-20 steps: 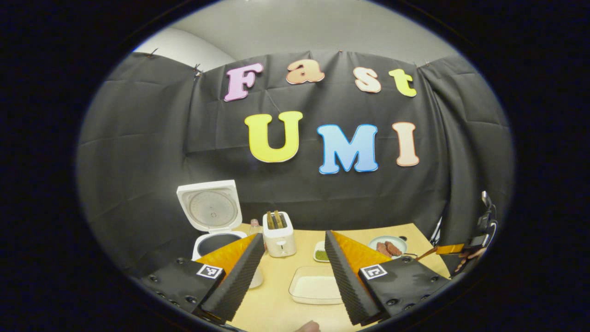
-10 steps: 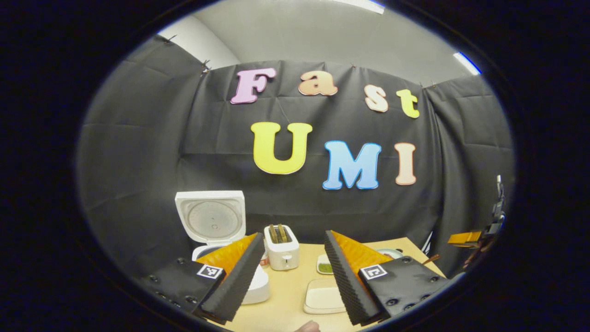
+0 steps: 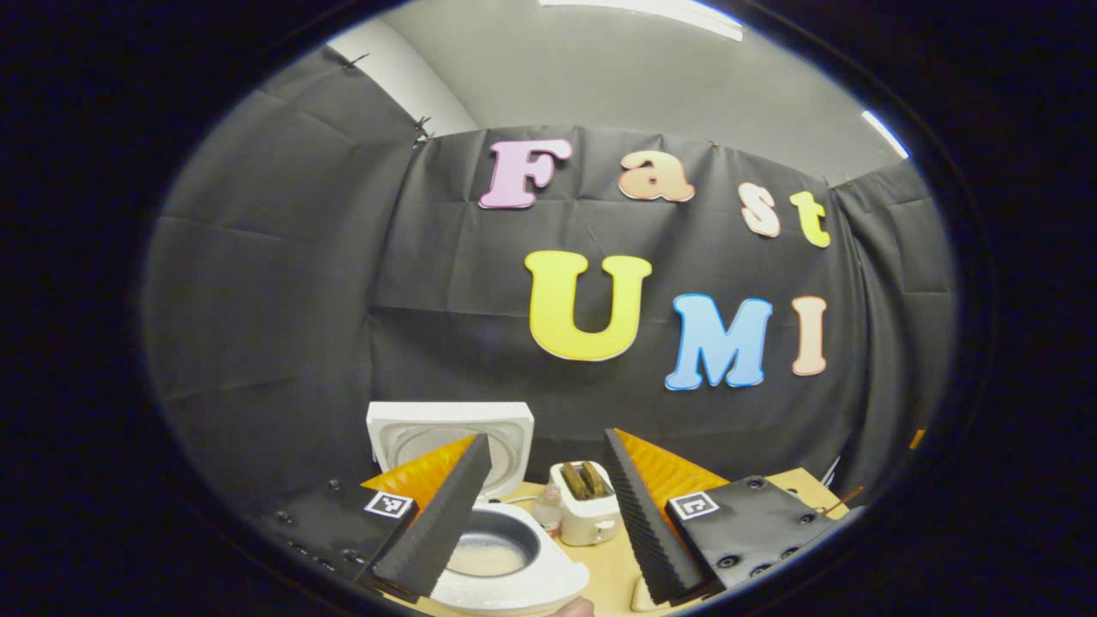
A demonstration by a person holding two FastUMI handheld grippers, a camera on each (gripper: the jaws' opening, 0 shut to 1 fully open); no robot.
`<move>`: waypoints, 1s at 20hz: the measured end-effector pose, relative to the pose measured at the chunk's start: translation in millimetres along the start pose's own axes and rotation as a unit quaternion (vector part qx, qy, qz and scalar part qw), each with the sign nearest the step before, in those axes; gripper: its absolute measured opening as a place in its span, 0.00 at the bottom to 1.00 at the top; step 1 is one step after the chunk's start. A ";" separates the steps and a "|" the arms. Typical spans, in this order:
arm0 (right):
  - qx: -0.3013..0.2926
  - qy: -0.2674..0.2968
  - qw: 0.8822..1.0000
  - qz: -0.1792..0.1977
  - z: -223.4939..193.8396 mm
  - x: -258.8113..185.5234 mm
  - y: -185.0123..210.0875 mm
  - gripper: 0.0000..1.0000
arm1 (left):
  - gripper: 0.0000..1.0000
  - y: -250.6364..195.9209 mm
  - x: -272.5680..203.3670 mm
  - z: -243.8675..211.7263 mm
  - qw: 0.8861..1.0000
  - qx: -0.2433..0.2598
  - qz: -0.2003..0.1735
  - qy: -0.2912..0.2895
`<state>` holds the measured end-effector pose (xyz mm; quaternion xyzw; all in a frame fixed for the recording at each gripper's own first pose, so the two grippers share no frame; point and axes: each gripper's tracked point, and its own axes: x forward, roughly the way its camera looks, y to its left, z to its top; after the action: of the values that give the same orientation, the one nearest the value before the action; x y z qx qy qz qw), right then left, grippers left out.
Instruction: Close the left gripper, press the button to open the rice cooker; take a wooden spoon from the chopstick holder with the right hand, scoop a spoonful of rice and pour it into the rice cooker, then put the wooden spoon back into the chopstick holder.
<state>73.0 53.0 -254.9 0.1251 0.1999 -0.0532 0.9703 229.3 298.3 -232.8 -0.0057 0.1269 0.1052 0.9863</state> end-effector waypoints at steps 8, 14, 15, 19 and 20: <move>-0.060 -0.003 0.998 -0.004 22.7 0.5 12.4 0.86 | 0.86 64.6 114.2 33.9 0.997 0.006 0.070 -0.030; -0.056 0.021 0.998 -0.001 10.1 1.8 11.0 0.86 | 0.86 97.4 185.4 37.9 0.992 0.017 0.122 -0.033; -0.056 0.023 0.998 -0.001 9.5 1.9 10.5 0.86 | 0.89 102.6 197.4 33.2 0.991 0.020 0.126 -0.027; -0.061 0.035 0.997 0.001 -0.7 -1.2 9.8 0.86 | 0.99 121.6 229.9 1.0 0.988 0.027 0.154 0.011; -0.063 0.041 0.997 0.002 -5.4 -1.0 8.1 0.86 | 0.92 124.6 234.4 -6.3 0.987 0.029 0.158 0.020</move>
<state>71.4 62.3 -257.5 0.0660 0.2420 -0.0329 0.9675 423.3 468.2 -295.9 0.0407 0.1490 0.2563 0.9542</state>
